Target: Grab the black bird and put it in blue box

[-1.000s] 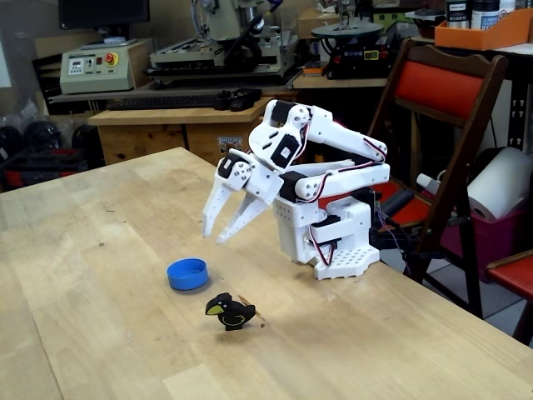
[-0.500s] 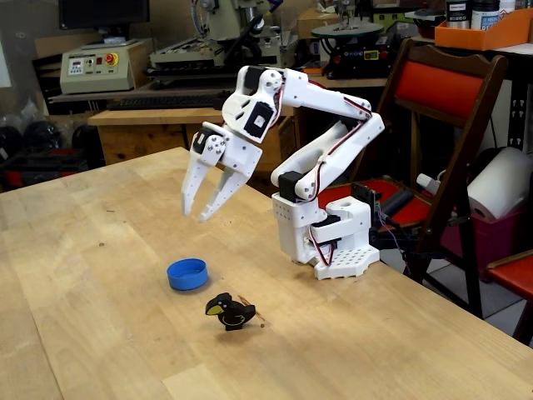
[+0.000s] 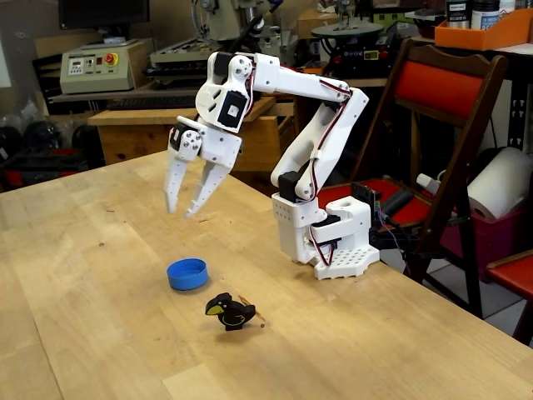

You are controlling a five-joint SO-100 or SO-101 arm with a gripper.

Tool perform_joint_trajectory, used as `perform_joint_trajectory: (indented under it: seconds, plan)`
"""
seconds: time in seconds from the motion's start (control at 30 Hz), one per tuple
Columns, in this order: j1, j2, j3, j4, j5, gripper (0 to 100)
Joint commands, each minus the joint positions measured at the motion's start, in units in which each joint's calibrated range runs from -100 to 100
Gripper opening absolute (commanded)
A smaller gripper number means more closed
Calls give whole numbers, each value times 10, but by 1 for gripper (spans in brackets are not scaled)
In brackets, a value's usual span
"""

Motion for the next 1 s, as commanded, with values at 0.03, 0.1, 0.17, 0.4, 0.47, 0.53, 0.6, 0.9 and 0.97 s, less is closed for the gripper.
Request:
perform_joint_trajectory:
  seconds: [0.03,0.1,0.17,0.4,0.47,0.53,0.6,0.9,0.97]
  plan:
    - [-7,-2,-33,62,1,9]
    - [-8,-6,-33,77,2,9]
    - [-9,-6,-33,87,2,9]
    - [-10,-7,-34,90,3,9]
    - [-15,-3,-34,90,3,9]
    - [-31,-2,-34,90,3,9]
    - [-53,-7,-34,90,3,9]
    - [-132,-3,-34,89,-1,12]
    - [-138,-3,-34,89,0,16]
